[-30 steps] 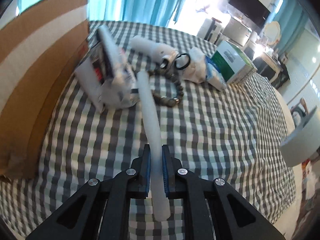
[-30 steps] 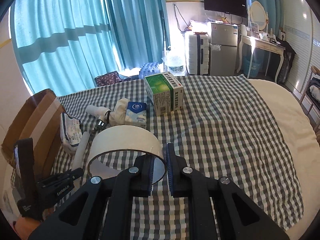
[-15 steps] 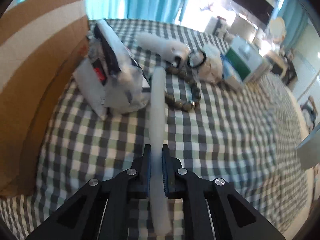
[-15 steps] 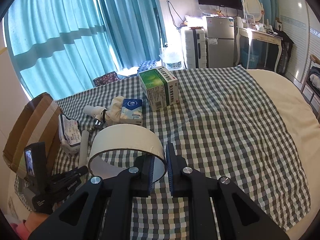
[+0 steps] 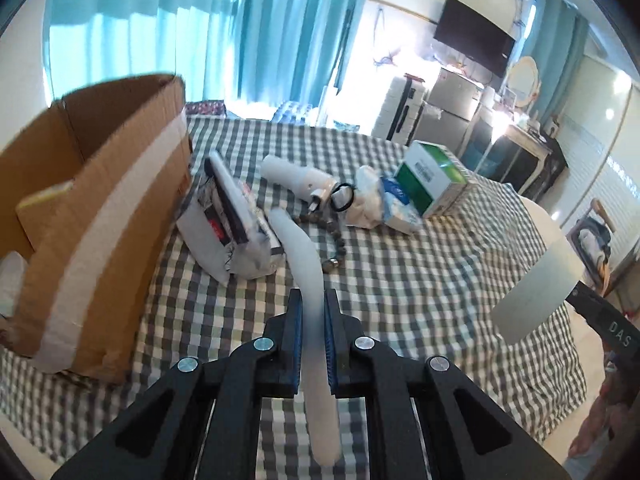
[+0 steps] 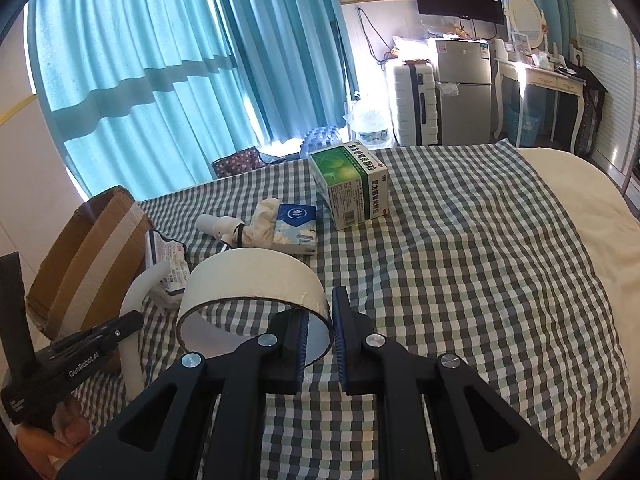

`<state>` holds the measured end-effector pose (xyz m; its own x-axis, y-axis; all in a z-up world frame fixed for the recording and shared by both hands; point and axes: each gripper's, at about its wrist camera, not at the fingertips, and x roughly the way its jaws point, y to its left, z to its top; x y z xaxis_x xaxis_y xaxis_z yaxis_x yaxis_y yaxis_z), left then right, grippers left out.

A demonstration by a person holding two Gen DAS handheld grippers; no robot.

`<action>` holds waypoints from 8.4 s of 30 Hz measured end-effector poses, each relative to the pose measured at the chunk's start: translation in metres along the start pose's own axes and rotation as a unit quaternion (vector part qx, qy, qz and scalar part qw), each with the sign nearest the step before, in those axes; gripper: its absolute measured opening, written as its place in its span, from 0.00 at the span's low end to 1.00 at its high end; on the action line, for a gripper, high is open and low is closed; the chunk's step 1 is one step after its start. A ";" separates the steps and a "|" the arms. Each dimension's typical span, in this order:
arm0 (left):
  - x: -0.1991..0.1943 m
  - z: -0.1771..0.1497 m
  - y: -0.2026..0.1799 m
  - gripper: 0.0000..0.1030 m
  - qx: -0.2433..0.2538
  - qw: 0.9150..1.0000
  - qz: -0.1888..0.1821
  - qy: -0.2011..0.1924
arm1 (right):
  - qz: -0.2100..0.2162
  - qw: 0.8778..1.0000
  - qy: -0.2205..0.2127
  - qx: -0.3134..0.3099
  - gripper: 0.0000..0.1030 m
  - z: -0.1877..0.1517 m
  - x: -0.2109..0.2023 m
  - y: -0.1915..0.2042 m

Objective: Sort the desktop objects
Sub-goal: 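Carry the tube and tape roll over the box and release them inside, then move both tools back toward the remaining items, then grasp the white wipes packet with the left tool while the right tool grasps the blue Vinda tissue pack, then carry both packs over the box and release them inside, then move both tools toward the bead bracelet and white cloth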

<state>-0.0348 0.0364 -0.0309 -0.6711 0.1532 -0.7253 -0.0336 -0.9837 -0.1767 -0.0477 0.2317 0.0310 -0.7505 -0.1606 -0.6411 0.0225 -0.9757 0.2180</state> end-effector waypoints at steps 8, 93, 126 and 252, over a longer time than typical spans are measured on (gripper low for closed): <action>-0.058 0.026 -0.013 0.09 0.010 1.000 -0.015 -0.023 | 0.025 0.999 -0.005 -0.034 0.11 0.012 -0.037 0.034; 0.023 0.030 0.009 1.00 -0.014 0.997 0.070 -0.016 | 0.003 0.998 -0.065 -0.013 0.82 0.012 -0.051 -0.004; 0.168 0.048 0.051 0.88 -0.108 0.976 0.188 0.002 | 0.002 1.000 0.021 0.020 0.82 0.038 0.196 0.001; 0.158 0.026 -0.005 1.00 -0.027 0.997 0.056 0.046 | -0.004 0.999 -0.008 -0.036 0.82 0.012 0.061 -0.026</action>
<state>-0.1603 0.0630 -0.1272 -0.5979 0.0528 -0.7998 0.0793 -0.9890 -0.1246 -0.1018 0.2493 -0.0054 -0.7619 -0.1510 -0.6299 0.0631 -0.9851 0.1599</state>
